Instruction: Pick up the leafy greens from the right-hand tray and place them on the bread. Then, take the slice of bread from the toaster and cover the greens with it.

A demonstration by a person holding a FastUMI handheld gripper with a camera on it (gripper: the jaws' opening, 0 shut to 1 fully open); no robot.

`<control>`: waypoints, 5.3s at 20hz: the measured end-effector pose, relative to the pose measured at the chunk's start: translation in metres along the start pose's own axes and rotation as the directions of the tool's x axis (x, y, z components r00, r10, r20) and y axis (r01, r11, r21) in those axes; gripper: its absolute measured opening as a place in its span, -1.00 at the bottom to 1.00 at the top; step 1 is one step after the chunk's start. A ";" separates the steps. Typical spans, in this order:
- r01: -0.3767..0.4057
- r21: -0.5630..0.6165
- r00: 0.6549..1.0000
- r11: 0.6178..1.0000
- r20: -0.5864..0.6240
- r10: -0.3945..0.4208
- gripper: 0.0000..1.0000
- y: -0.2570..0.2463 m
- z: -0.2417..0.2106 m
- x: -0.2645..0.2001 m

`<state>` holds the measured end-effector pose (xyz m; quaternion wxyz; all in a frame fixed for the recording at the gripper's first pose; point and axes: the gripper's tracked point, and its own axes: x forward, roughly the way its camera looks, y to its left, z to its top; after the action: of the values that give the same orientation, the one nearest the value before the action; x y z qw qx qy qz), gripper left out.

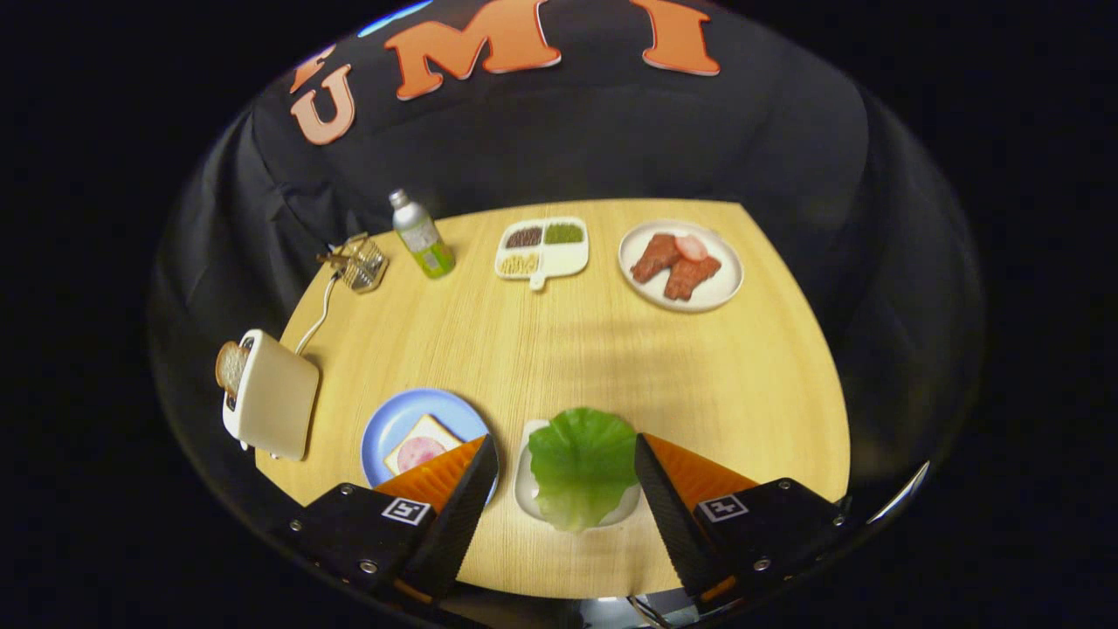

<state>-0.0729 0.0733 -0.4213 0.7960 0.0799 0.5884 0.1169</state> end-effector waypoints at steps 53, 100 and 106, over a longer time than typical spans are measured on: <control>-0.062 0.015 0.970 0.998 -0.235 0.064 -0.94 0.075 -0.047 0.055; -0.341 -0.155 0.915 0.927 -0.283 0.289 0.73 0.520 0.053 -0.008; -0.267 -0.214 0.929 0.940 -0.317 0.192 0.45 0.529 0.041 0.020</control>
<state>-0.0773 0.5871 -0.2877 0.6848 0.0282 0.6659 0.2945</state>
